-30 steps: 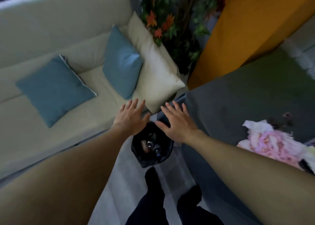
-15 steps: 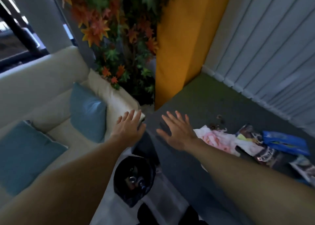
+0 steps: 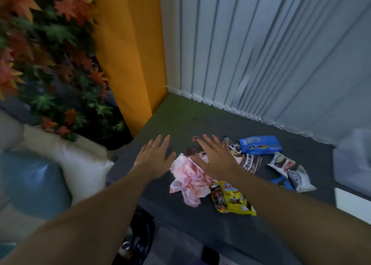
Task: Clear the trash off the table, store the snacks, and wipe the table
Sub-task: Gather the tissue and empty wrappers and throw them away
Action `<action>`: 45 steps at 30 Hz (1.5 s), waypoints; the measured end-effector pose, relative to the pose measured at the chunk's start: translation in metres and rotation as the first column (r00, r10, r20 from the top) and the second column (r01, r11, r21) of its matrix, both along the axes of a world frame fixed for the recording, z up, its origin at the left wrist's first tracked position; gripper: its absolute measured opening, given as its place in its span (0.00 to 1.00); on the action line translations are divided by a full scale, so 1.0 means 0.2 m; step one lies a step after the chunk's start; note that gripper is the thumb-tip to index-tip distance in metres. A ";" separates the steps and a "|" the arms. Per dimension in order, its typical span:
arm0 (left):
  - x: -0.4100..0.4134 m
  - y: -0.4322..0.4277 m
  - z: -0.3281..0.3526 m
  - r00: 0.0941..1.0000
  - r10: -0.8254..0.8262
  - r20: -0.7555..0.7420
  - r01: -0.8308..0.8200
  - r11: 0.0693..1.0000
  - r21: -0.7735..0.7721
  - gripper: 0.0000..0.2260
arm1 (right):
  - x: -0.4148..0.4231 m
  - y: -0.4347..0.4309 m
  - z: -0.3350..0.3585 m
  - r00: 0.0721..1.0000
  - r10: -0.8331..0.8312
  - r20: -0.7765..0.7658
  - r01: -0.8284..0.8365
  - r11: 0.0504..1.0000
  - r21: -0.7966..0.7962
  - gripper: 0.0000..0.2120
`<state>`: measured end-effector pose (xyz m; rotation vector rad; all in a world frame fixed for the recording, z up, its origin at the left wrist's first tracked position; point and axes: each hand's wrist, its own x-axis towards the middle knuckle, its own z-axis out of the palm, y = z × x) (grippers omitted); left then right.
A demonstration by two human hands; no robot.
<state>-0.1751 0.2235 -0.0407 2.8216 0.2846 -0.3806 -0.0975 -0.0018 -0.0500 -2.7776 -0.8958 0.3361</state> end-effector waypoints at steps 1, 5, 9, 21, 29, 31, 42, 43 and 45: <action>0.03 -0.05 -0.01 1.000 -0.020 -0.014 0.020 1.000 -0.002 0.33 | 0.02 -0.06 -0.01 1.000 -0.019 -0.008 0.019 1.000 -0.014 0.37; 0.13 -0.23 -0.09 0.995 -0.057 -0.088 0.051 0.996 -0.069 0.35 | 0.09 -0.26 -0.05 0.995 -0.077 -0.068 0.074 0.996 -0.050 0.37; 0.17 -0.34 -0.21 0.986 -0.092 -0.142 0.074 0.990 -0.124 0.41 | 0.14 -0.41 -0.13 0.991 -0.099 -0.095 0.099 0.995 -0.005 0.39; 0.10 -0.44 -0.47 0.968 -0.124 -0.218 0.112 0.992 -0.063 0.51 | 0.13 -0.37 -0.43 0.963 0.046 -0.265 -0.059 0.997 -0.041 0.49; 0.15 -0.48 -0.45 0.979 -0.027 -0.200 0.013 0.997 -0.074 0.32 | 0.16 -0.43 -0.46 0.978 0.044 -0.202 -0.044 0.999 0.005 0.47; 0.16 -0.49 -0.45 0.985 -0.028 -0.168 0.024 0.999 -0.027 0.33 | 0.18 -0.46 -0.45 0.985 0.034 -0.172 -0.034 0.999 0.007 0.47; 0.27 -0.61 -0.52 0.955 -0.178 -0.236 0.192 0.981 0.037 0.48 | 0.12 -0.62 -0.41 0.984 0.067 -0.162 -0.068 0.998 0.000 0.50; 0.27 -0.62 -0.51 0.954 -0.175 -0.245 0.186 0.982 0.022 0.45 | 0.10 -0.63 -0.41 0.985 0.081 -0.155 -0.079 0.997 0.018 0.50; 0.28 -0.62 -0.51 0.962 -0.161 -0.223 0.162 0.987 -0.013 0.38 | 0.07 -0.64 -0.43 0.987 0.115 -0.110 -0.114 0.993 0.020 0.49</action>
